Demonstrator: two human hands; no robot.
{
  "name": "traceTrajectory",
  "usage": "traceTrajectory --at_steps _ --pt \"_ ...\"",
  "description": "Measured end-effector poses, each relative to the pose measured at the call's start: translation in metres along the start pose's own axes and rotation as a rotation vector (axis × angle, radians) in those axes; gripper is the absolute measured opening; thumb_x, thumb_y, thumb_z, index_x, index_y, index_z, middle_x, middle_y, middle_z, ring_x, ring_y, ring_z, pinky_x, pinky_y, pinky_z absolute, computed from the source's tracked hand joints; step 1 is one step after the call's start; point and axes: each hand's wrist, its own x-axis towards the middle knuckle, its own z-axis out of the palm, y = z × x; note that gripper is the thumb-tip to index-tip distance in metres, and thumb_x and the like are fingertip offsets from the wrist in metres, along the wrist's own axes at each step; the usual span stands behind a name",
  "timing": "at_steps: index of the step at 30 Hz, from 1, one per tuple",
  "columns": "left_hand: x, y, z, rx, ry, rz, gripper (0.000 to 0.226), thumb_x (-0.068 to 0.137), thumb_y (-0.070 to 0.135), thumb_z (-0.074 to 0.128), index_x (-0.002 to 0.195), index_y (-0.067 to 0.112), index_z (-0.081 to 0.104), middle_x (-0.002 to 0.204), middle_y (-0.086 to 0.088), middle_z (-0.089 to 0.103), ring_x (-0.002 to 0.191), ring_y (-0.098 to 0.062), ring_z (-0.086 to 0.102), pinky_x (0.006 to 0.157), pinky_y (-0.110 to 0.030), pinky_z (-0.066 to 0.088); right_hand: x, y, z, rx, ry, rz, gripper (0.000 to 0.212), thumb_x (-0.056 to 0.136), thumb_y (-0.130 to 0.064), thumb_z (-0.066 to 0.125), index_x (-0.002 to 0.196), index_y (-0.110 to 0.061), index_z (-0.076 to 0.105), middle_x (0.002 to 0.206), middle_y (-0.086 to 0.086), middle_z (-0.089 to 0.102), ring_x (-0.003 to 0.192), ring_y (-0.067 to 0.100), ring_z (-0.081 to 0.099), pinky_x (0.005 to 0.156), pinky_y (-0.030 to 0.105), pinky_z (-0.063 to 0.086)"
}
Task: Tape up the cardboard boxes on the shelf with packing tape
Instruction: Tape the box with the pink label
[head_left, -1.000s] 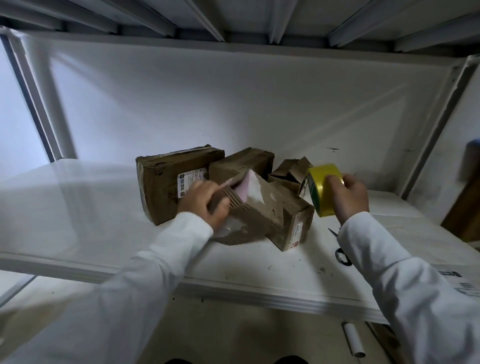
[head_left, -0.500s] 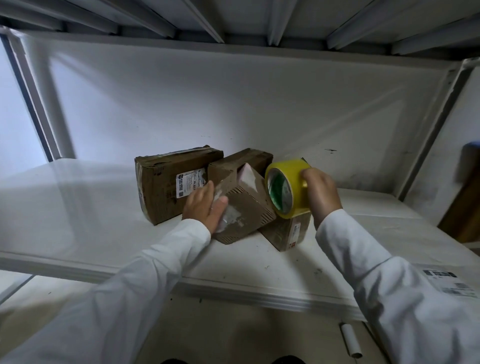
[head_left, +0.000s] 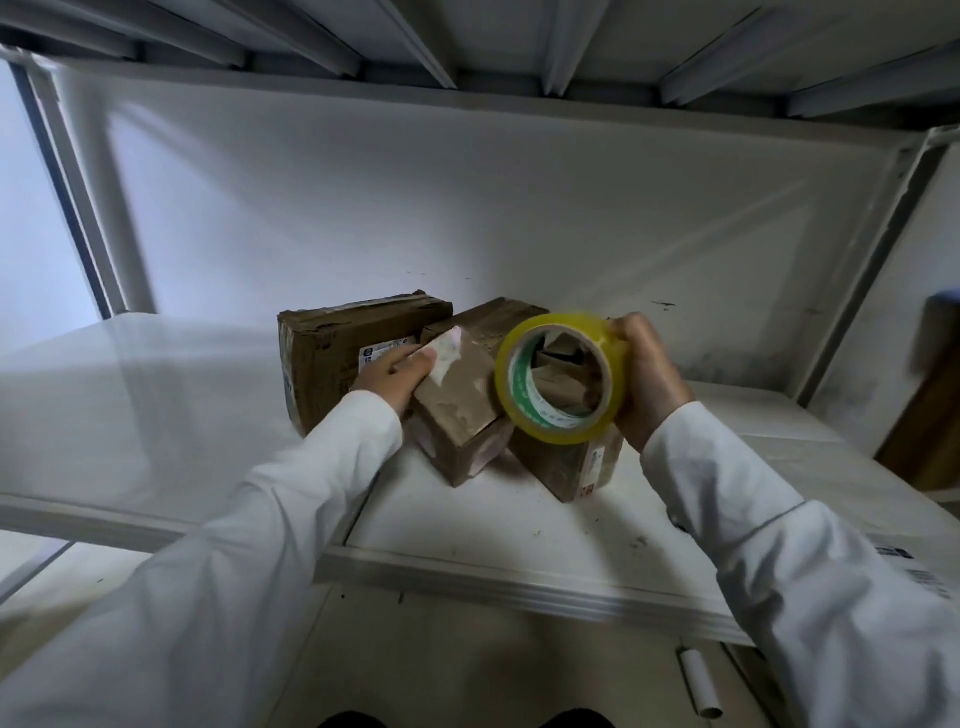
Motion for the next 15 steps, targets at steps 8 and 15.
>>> traceTrajectory --at_steps 8,15 --pt "-0.025 -0.100 -0.067 0.232 0.257 -0.103 0.032 0.100 0.026 0.039 0.123 0.018 0.060 0.129 -0.008 0.058 0.117 -0.031 0.052 0.103 -0.035 0.039 -0.002 0.049 0.009 -0.127 0.197 0.162 0.067 0.059 -0.060 0.058 0.111 -0.017 0.054 0.108 0.009 0.062 0.096 0.031 0.060 0.093 0.047 0.048" --pt "-0.006 -0.086 -0.074 0.417 0.234 -0.148 0.035 0.101 0.026 0.034 0.123 0.018 0.060 0.135 -0.009 0.054 0.122 -0.032 0.048 0.103 -0.032 0.035 -0.004 0.067 0.033 -0.258 0.056 0.099 0.020 0.095 -0.042 0.047 0.106 -0.028 0.040 0.101 0.001 0.048 0.094 0.024 0.047 0.097 0.041 0.041"
